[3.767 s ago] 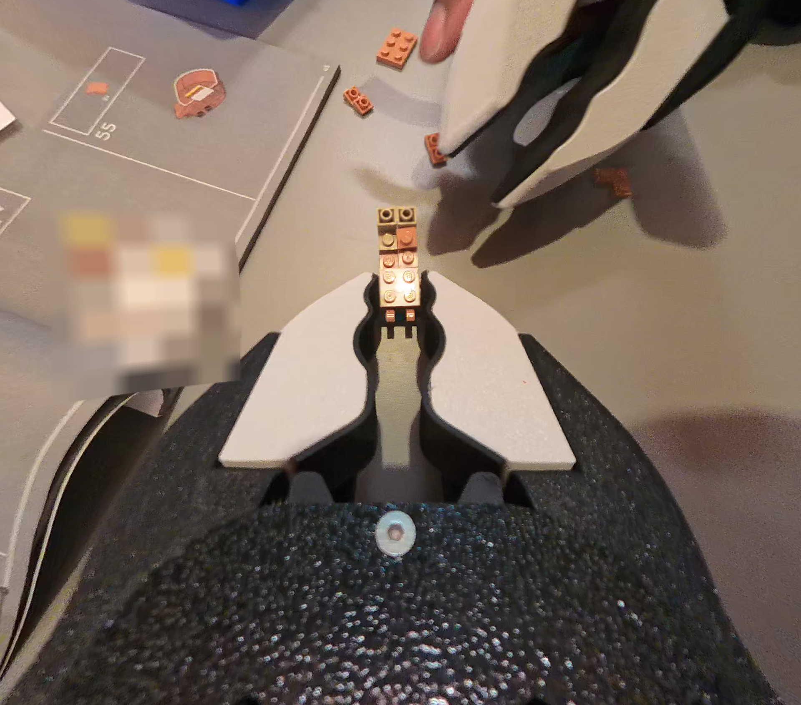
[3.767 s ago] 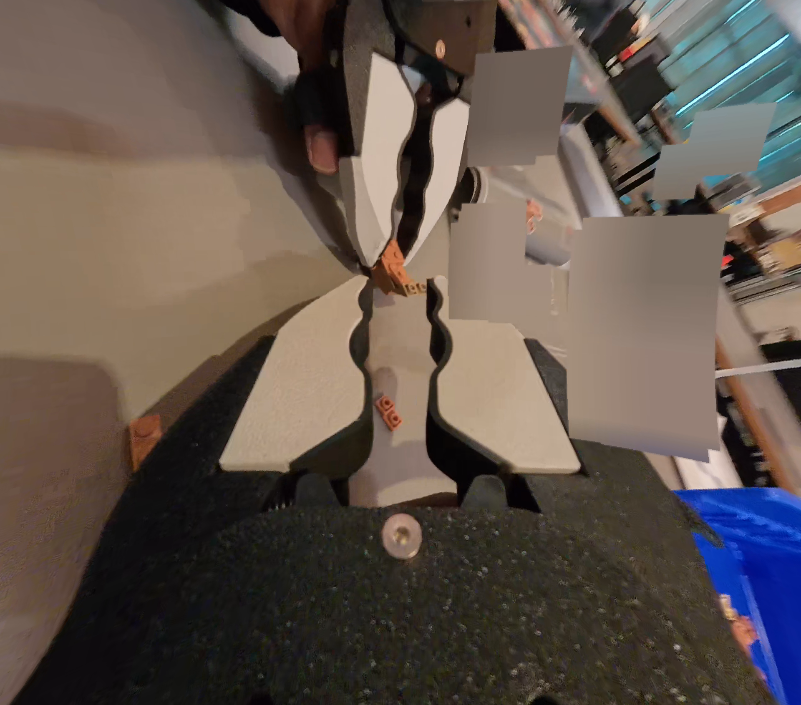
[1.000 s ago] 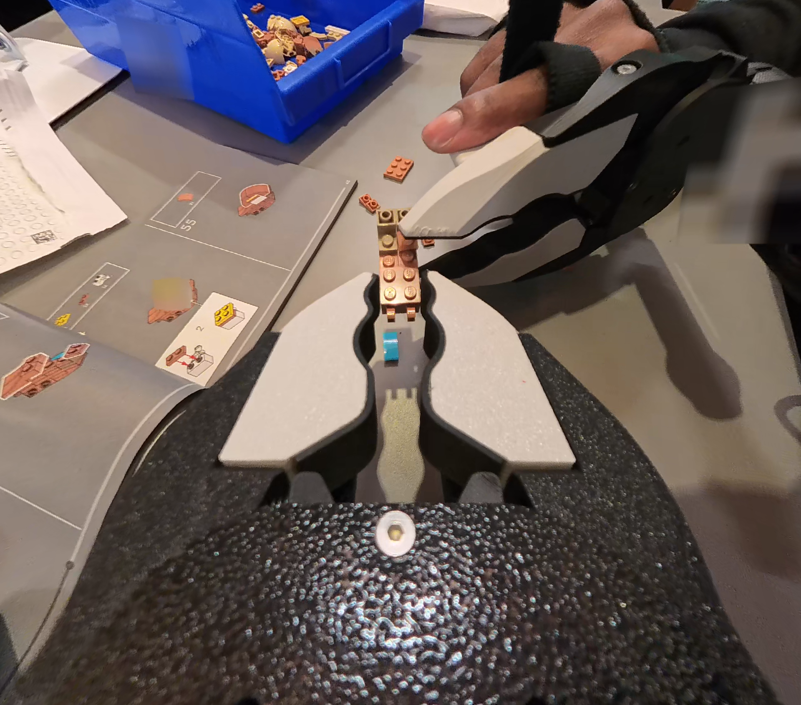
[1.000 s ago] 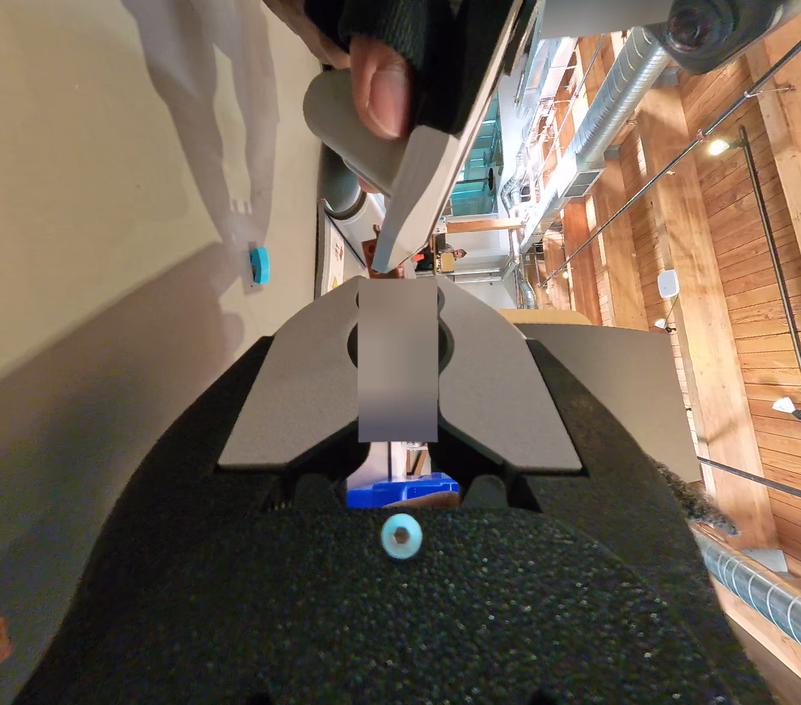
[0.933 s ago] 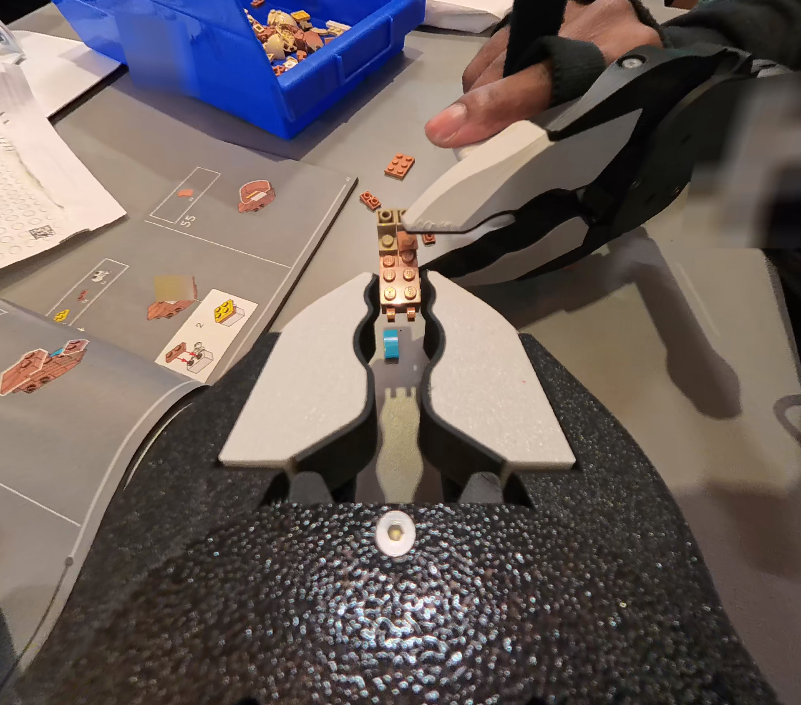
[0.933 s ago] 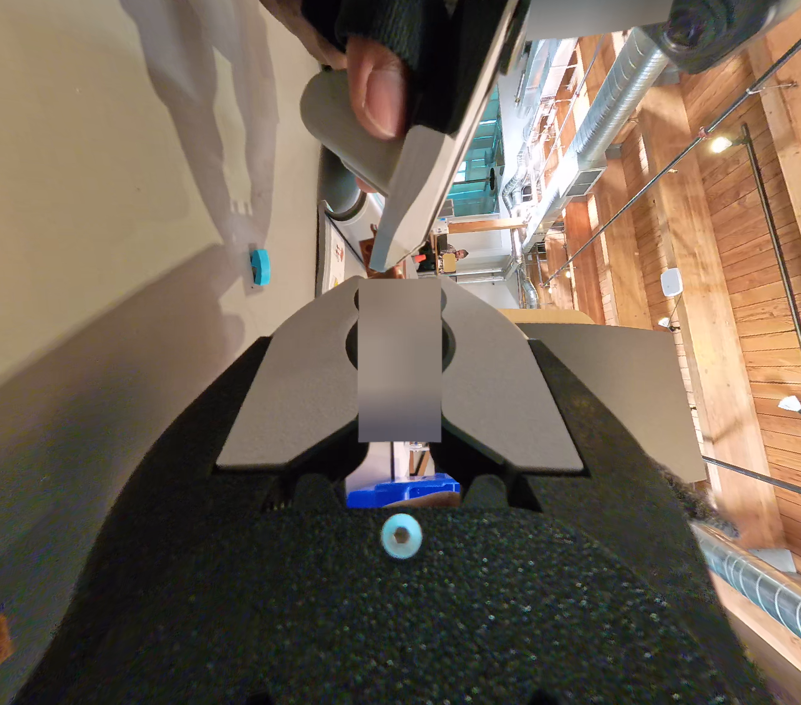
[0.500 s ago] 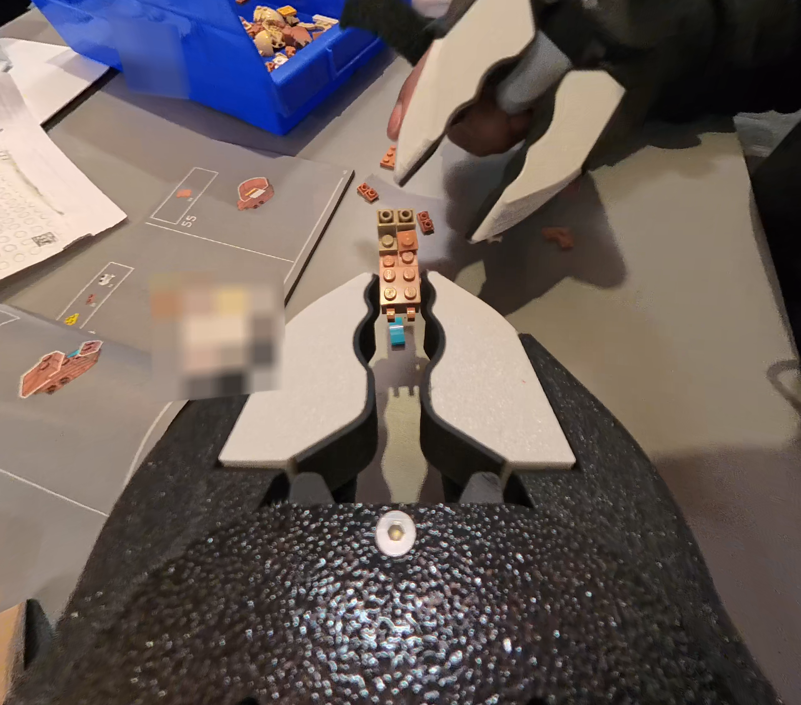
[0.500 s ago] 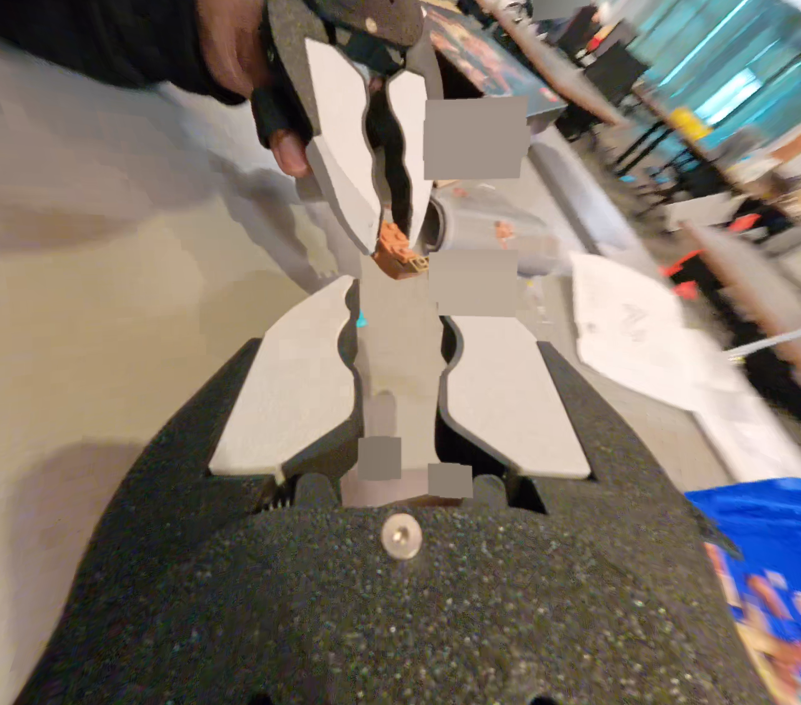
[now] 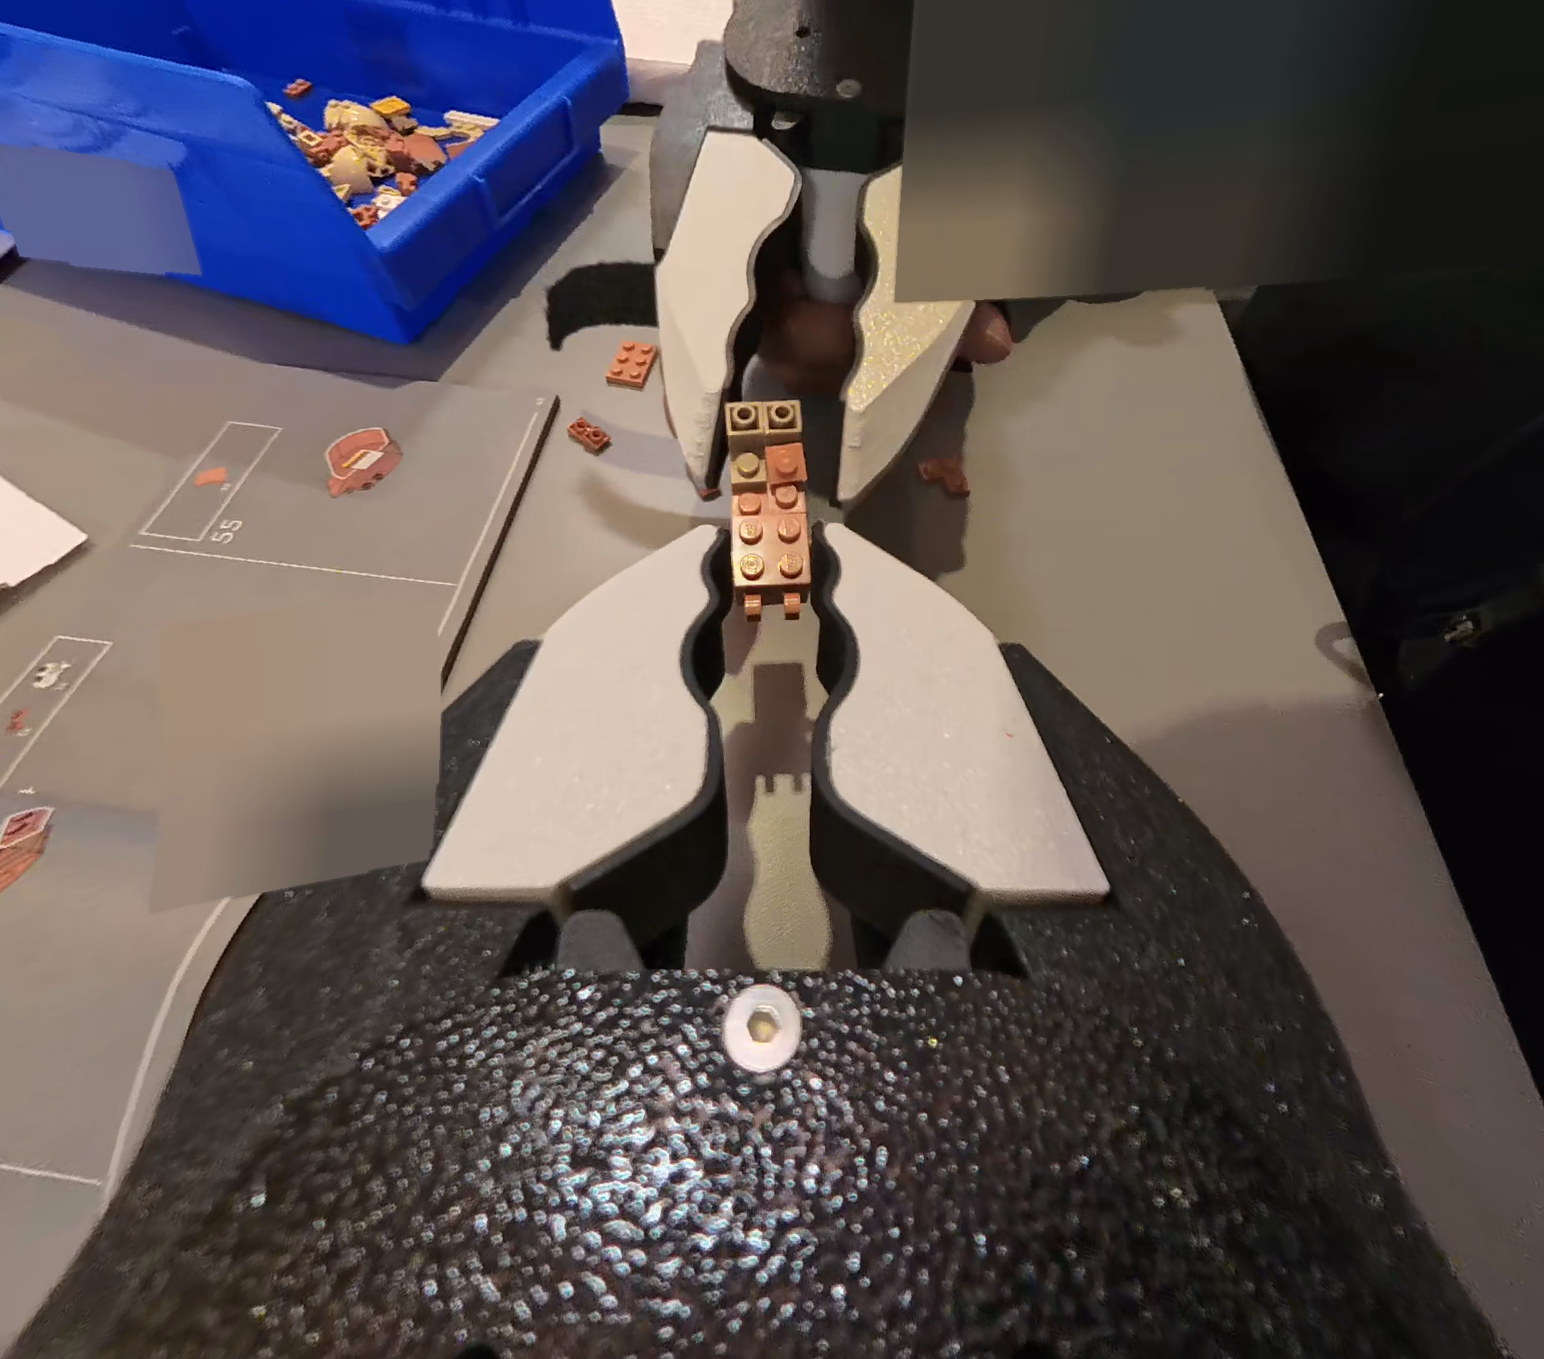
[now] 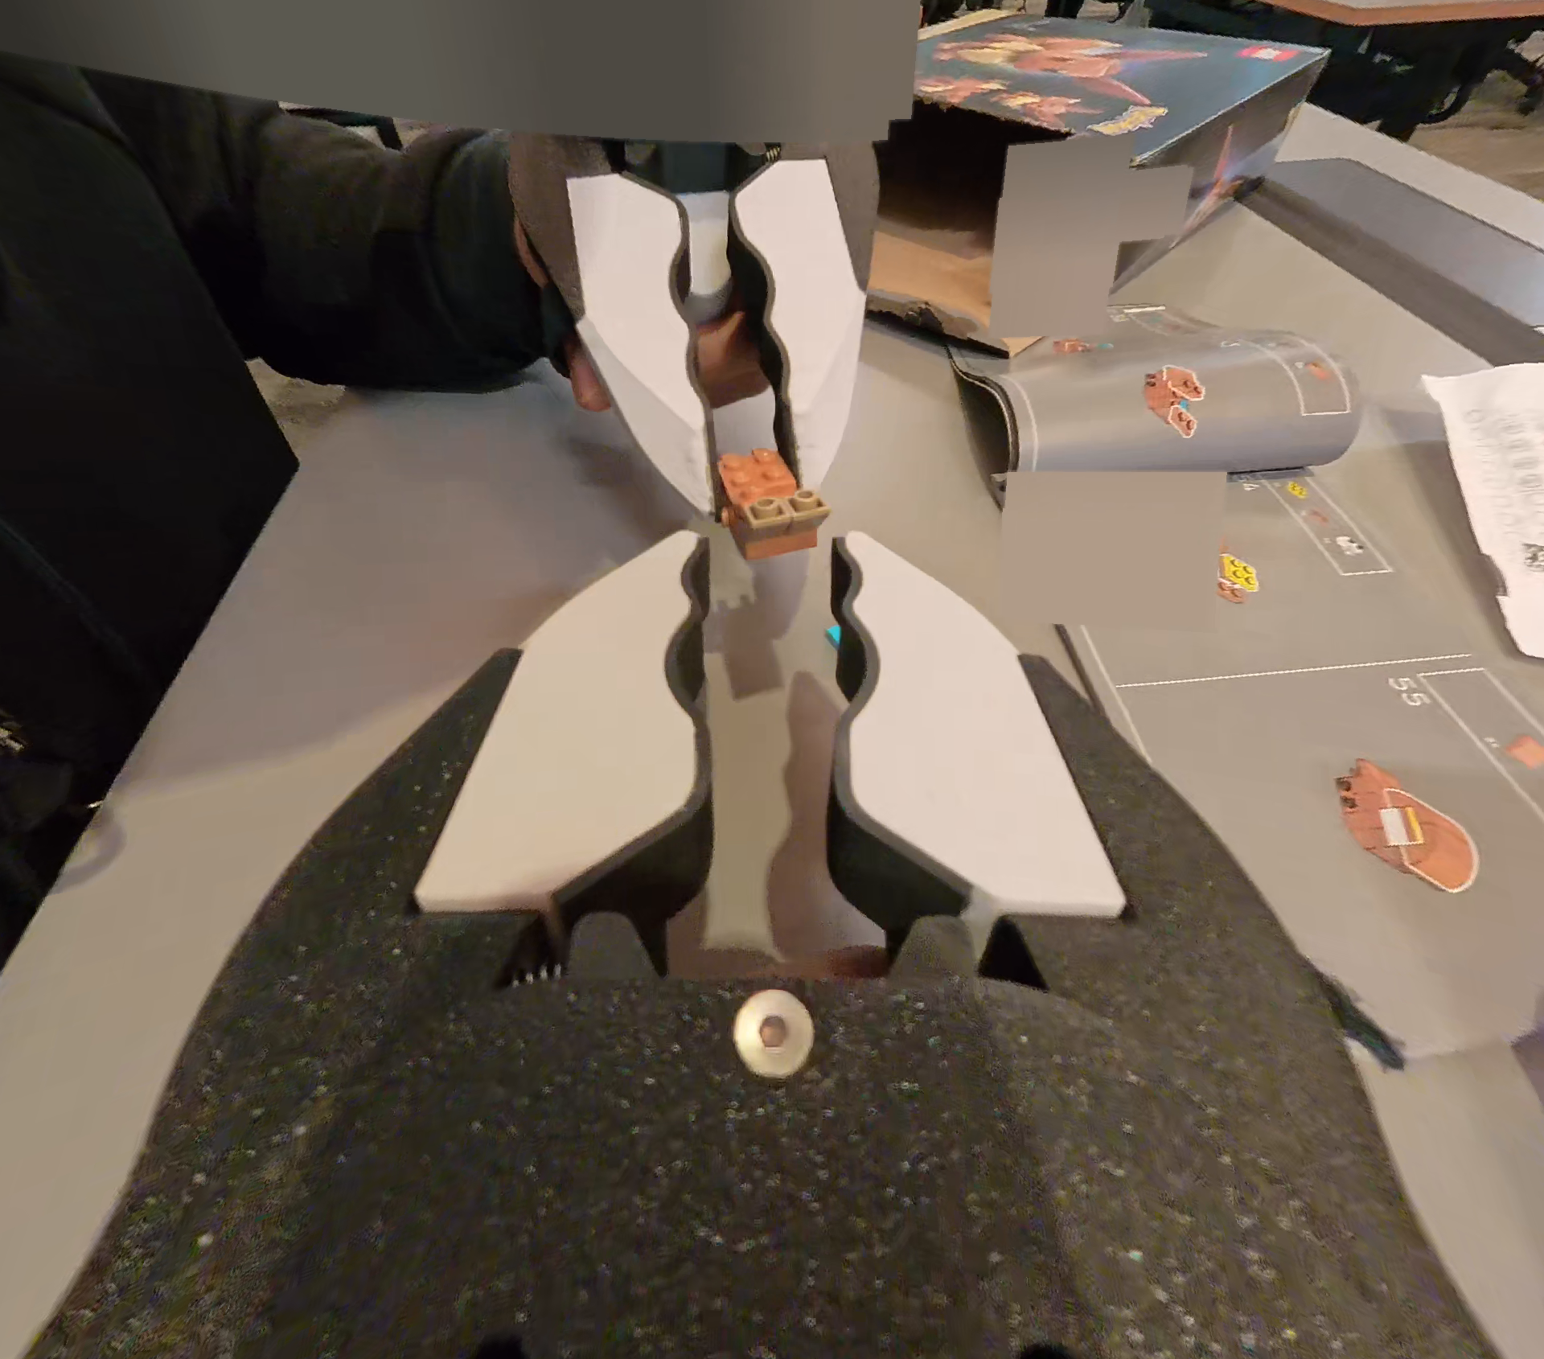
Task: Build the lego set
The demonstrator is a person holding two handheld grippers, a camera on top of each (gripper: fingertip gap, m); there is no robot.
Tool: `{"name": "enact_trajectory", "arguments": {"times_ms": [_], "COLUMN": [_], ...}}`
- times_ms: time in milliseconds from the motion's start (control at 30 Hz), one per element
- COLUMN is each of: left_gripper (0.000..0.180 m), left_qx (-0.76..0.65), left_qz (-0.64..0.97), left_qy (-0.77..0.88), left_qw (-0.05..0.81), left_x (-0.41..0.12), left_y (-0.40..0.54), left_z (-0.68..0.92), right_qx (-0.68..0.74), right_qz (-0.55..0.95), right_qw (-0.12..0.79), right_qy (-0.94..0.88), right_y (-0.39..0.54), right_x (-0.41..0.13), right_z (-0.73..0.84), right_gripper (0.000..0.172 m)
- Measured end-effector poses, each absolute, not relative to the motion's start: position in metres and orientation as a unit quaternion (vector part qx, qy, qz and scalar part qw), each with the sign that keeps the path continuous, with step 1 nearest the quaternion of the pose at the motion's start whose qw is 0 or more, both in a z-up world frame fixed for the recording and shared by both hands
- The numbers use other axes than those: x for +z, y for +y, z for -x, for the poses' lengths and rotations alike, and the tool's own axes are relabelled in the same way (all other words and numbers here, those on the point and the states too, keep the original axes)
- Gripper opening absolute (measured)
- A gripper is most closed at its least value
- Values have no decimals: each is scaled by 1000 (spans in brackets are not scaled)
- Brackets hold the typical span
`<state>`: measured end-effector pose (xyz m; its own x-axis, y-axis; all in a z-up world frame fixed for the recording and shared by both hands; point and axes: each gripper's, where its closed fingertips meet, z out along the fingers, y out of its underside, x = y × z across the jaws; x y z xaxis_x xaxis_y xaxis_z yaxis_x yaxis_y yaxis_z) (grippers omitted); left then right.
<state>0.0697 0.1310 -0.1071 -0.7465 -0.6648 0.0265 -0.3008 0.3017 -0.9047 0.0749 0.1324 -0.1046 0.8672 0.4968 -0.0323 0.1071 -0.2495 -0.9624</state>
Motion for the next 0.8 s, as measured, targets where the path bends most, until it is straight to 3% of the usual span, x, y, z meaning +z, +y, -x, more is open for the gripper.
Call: {"name": "enact_trajectory", "arguments": {"times_ms": [500,800], "left_gripper": [17,20], "left_qx": [-524,-515], "left_qz": [306,304], "left_qy": [779,777], "left_qw": [158,196], "left_x": [-102,-91], "left_y": [128,131], "left_z": [-66,-70], "right_qx": [199,237], "right_qz": [760,727], "right_qw": [590,628], "right_qy": [-183,-144], "right_y": [132,133], "right_x": [-101,-85], "right_z": [-70,-74], "right_gripper": [17,16]}}
